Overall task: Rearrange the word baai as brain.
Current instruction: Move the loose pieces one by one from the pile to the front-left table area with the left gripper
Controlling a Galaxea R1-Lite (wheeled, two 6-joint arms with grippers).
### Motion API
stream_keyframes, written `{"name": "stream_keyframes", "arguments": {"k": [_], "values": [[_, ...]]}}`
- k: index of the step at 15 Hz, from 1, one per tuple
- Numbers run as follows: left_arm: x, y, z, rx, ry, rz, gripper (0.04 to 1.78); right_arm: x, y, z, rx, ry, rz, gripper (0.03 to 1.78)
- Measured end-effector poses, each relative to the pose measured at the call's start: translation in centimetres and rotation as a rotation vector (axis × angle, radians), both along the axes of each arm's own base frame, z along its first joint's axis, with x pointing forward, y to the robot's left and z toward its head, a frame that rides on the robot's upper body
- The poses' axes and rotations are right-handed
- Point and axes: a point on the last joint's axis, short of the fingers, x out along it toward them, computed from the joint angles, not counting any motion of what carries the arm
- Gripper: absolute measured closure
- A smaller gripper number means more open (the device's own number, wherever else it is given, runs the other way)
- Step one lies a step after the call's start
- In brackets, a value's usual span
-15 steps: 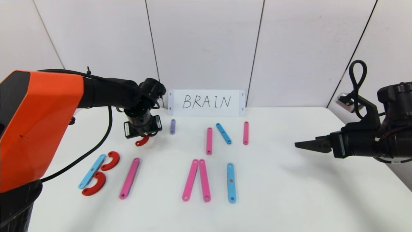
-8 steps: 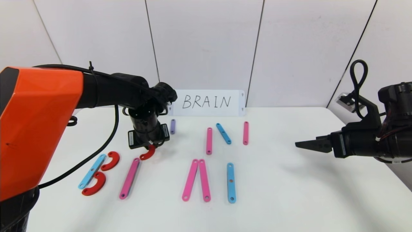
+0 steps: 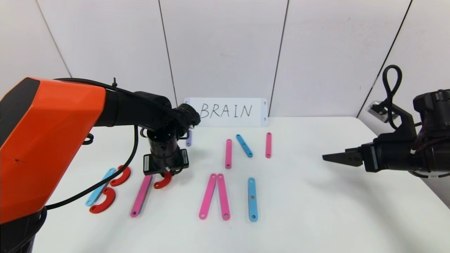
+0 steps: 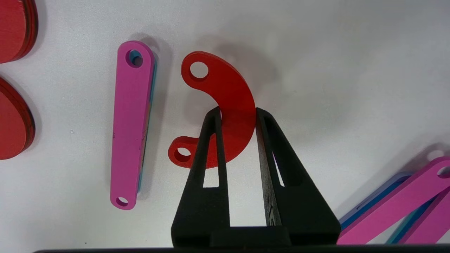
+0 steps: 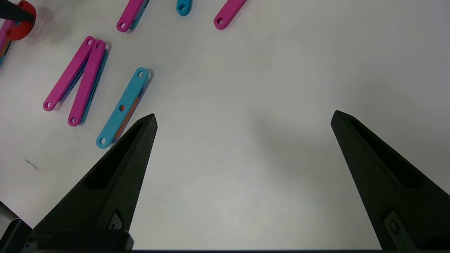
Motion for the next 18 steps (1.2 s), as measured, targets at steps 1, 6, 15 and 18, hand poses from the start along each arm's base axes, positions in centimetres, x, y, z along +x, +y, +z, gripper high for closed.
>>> {"name": "stream_keyframes", "arguments": {"k": [1,6,15,18], "values": [[-0.02,0.0,-0.07,0.002,0.001,-0.003,1.52,0.0,0.0,0.0,0.0,0.001,0.0,0.08],[0.13,0.19,-0.32,0.013,0.006,-0.006,1.52,0.03,0.04,-0.05,-0.001,0.002,0.001,0.08],[0.64,0.42,-0.35,0.007,-0.012,-0.013,0.47,0.05,0.04,-0.08,-0.001,0.003,0.002,0.08],[0.54,0.21,0.27,0.001,-0.03,-0.029,0.16,0.08,0.04,-0.13,-0.001,0.005,0.002,0.08]]}}
